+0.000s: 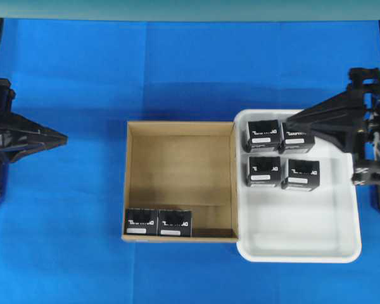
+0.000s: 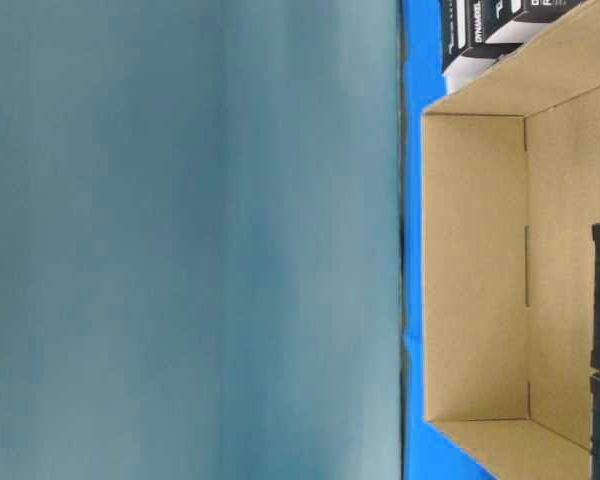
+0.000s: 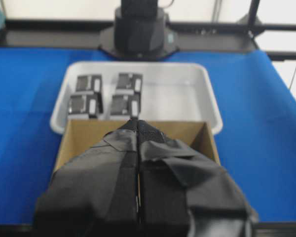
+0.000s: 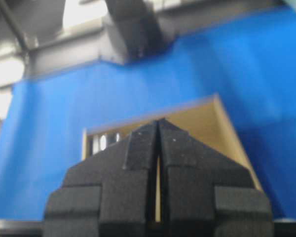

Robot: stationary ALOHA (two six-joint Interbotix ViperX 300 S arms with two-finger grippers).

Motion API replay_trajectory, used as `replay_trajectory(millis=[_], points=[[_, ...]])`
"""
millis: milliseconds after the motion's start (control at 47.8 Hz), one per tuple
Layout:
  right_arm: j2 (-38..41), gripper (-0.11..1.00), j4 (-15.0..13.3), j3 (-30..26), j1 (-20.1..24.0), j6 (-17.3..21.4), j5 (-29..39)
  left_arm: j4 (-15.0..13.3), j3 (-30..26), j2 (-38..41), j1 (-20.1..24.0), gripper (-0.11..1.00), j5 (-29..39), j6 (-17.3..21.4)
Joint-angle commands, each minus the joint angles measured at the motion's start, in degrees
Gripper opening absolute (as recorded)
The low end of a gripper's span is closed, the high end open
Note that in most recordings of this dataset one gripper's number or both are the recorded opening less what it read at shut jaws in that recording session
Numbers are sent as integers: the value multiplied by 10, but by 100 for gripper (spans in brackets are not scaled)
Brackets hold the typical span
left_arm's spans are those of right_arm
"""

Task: Pick the box from inside the cardboard box.
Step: 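Swing the right arm from the tray over the cardboard box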

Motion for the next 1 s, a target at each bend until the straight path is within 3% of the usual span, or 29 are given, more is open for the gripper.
replay_trajectory(millis=[0,167,481,836,982], points=[[30,0,3,-46,-2,19,72,2,-19,0,3,-6,15,0],[99,0,3,-129,17,61,234,1,-29,-4,3,-6,53,0],[250,0,3,-273,43,52,462,1,-36,-21,9,-6,124,0],[402,0,3,-431,45,-44,621,2,-47,-56,10,-6,204,-1],[473,0,3,-481,44,-68,652,2,-49,-66,11,-6,222,-5]])
